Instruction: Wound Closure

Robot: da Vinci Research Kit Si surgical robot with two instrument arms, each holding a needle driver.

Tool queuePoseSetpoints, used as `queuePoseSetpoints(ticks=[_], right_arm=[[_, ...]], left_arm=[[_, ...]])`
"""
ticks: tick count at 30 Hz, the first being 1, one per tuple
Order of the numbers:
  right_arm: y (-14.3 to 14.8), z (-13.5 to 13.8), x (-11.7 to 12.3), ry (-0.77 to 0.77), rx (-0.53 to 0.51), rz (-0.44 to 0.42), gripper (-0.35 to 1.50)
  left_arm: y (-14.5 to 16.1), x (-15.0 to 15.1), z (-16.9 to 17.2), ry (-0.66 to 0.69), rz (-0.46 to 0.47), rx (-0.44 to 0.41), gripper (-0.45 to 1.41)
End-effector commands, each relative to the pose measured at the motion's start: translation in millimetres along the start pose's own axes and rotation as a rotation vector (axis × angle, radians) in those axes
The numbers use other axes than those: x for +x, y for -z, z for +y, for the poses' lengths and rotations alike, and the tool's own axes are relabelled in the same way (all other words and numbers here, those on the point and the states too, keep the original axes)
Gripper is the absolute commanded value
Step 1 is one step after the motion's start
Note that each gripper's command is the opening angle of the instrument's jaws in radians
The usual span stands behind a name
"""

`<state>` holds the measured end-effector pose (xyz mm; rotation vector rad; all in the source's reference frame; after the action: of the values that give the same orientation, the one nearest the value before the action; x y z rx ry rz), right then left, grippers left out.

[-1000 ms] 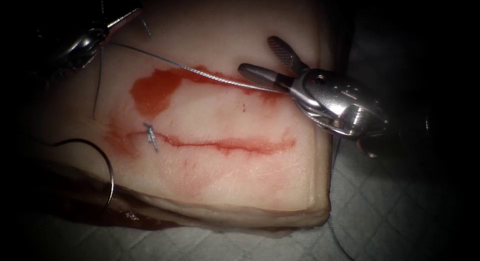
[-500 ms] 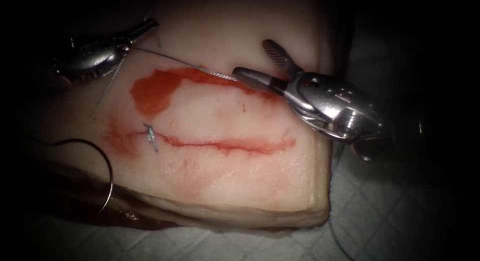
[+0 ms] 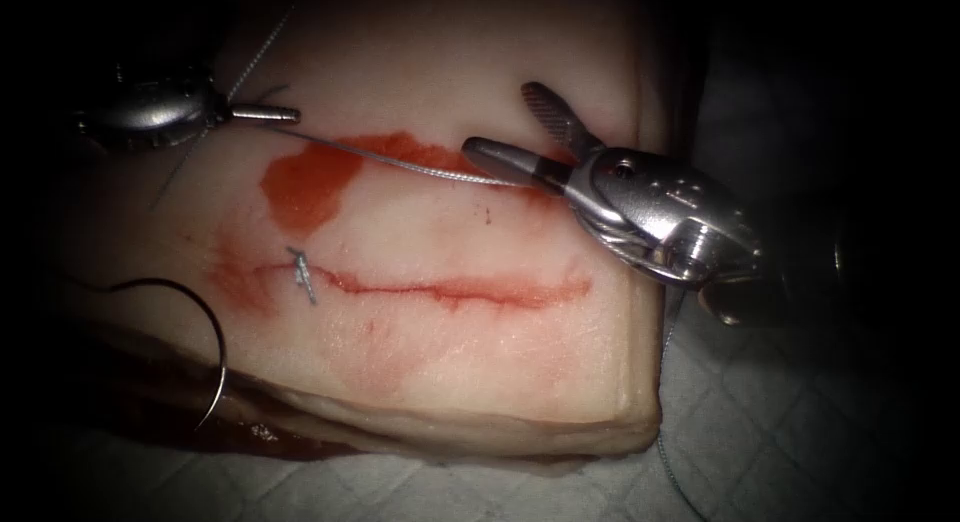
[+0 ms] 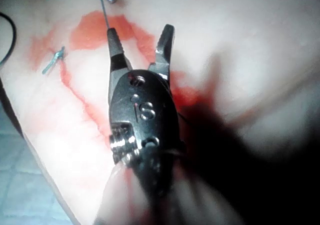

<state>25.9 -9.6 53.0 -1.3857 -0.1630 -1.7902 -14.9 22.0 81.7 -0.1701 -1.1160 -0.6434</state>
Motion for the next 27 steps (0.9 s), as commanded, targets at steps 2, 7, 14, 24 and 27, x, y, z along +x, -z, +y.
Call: queuePoseSetpoints(ticks=[2, 7, 14, 24, 27], right_arm=[[-0.8, 0.4, 0.3, -0.002, -0.001, -0.003, 1.32], [-0.7, 0.5, 0.2, -0.008, -0.002, -0.003, 1.32], [-0.7, 0.5, 0.2, -0.014, -0.001, -0.003, 1.32], [-0.2, -0.3, -0.3, -0.018, -0.005, -0.003, 1.35], [-0.1, -0.7, -0.6, -0.021, -0.005, -0.006, 1.35]], left_arm=[[-1.2, 0.8, -0.7, -0.005, 0.017, 0.004, 1.25], [-1.4, 1.7, -1.7, 0.019, 0.048, 0.022, 1.26], [-1.3, 2.2, -2.0, 0.023, 0.099, 0.038, 1.3], [-0.5, -2.0, -2.2, 0.217, 0.049, 0.171, 1.4], [-0.1, -4.1, -2.2, 0.27, -0.006, 0.215, 1.4]])
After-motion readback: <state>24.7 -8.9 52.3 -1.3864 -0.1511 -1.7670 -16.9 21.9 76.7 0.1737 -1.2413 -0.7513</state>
